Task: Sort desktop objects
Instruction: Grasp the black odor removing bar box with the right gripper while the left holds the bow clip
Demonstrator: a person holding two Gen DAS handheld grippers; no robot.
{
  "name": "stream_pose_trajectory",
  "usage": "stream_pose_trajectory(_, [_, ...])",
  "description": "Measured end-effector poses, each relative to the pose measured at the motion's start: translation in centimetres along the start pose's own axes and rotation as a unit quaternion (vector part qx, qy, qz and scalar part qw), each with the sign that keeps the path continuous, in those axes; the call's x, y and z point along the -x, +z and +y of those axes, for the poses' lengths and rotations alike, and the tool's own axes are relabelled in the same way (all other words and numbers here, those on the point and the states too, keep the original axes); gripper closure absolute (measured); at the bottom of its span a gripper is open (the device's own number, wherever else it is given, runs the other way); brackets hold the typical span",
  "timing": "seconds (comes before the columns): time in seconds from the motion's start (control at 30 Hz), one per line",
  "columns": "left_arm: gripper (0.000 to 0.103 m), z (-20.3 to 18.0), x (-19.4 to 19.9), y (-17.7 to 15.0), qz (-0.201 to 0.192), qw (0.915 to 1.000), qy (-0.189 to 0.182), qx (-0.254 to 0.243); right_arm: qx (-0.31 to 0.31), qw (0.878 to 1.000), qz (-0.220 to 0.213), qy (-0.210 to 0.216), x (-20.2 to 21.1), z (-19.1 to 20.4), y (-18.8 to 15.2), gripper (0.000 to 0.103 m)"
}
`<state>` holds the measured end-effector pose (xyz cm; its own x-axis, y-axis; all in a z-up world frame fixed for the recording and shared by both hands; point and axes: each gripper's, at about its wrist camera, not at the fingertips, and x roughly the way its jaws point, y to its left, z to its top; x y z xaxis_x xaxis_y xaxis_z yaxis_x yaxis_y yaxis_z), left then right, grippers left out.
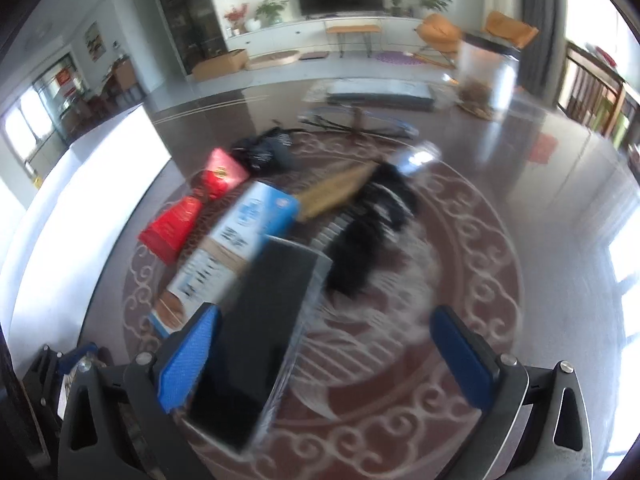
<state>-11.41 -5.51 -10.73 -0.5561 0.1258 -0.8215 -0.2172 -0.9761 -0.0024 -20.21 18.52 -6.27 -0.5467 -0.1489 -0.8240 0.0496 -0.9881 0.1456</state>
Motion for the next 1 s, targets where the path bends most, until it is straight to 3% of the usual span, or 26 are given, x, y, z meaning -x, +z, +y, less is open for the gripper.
stream_pose_trajectory(0.2, [0.000,0.0,0.0,0.0,0.000,1.0000,-0.001,0.000,-0.031,0.997,-0.012,-0.076,2.7,-5.2,-2.7,0.000])
stream_pose_trajectory(0.27, [0.000,0.0,-0.1,0.0,0.000,1.0000,-0.001,0.000,-0.003,0.995,-0.031,-0.090,3.6,-5.0,-2.9,0.000])
stream_pose_trajectory(0.4, [0.000,0.0,-0.1,0.0,0.000,1.0000,-0.001,0.000,0.113,0.988,-0.056,-0.094,4.1,-2.1,-2.4,0.000])
stream_pose_trajectory(0.57, [0.000,0.0,-0.1,0.0,0.000,1.0000,-0.001,0.000,0.185,0.977,-0.100,-0.042,5.2,-0.3,-1.4,0.000])
stream_pose_trajectory(0.7, [0.000,0.0,-0.1,0.0,0.000,1.0000,-0.001,0.001,0.196,0.979,-0.050,0.024,3.3,0.2,-0.4,0.000])
stream_pose_trajectory(0.8, [0.000,0.0,0.0,0.0,0.000,1.0000,0.000,0.000,0.213,0.976,-0.028,0.023,2.5,0.5,-0.9,0.000])
stream_pose_trajectory(0.87, [0.000,0.0,-0.1,0.0,0.000,1.0000,0.000,0.001,0.207,0.978,-0.014,0.024,3.0,0.2,-2.0,0.000])
stream_pose_trajectory(1.0, [0.000,0.1,-0.1,-0.1,-0.001,1.0000,-0.001,0.002,0.221,0.971,0.026,0.083,5.3,0.8,-6.3,0.000])
